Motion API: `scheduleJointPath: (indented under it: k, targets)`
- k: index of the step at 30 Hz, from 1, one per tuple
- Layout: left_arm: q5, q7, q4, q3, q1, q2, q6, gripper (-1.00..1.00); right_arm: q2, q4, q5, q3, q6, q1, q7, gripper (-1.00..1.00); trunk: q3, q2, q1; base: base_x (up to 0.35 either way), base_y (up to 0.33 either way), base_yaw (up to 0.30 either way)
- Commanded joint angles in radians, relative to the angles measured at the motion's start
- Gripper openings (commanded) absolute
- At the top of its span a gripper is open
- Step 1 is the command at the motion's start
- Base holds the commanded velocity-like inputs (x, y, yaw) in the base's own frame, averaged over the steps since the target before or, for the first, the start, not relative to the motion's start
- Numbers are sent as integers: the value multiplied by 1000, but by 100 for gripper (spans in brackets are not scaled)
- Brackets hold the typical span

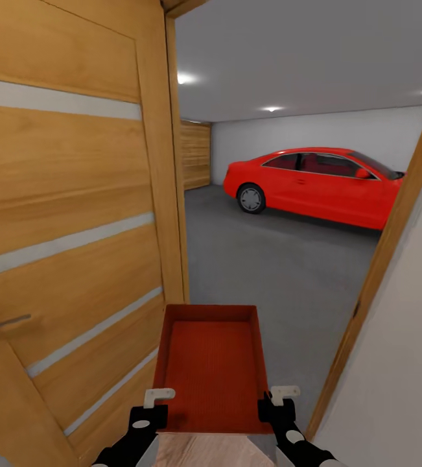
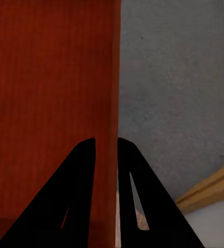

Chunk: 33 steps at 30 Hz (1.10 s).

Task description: Move the two storage containers from the living room to the garage. In the garage, place one container on the floor and stack the other container on top of it (either order is fine).

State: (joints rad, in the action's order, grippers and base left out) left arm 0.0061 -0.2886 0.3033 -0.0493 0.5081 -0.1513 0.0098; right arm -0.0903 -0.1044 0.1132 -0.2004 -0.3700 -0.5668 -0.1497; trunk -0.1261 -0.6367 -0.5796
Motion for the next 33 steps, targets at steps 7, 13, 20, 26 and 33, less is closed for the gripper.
scheduleJointPath:
  k: [7,13,20,26,33]
  targets:
    - [15,-11,-4,-23,0,6,1,-100,1,-1,-1,12,-106,-2,-2,-100,-2,-1,-1,287,238,-281]
    - [14,-11,-4,-23,0,6,1,-100,1,-1,-1,12,-106,-2,-2,-100,-2,-1,-1,286,239,-281]
    - [14,-11,-4,-23,0,6,1,-100,1,-1,-1,12,-106,-2,-2,-100,-2,-1,-1,286,239,-281]
    - [14,-11,-4,-23,0,5,1,-100,1,-1,-1,12,-106,-2,-2,-100,-2,-1,-1,285,238,-281]
    - [14,-11,-4,-23,0,6,0,-100,1,-1,-1,12,-106,-2,-2,-100,-2,-1,-1,284,238,-281]
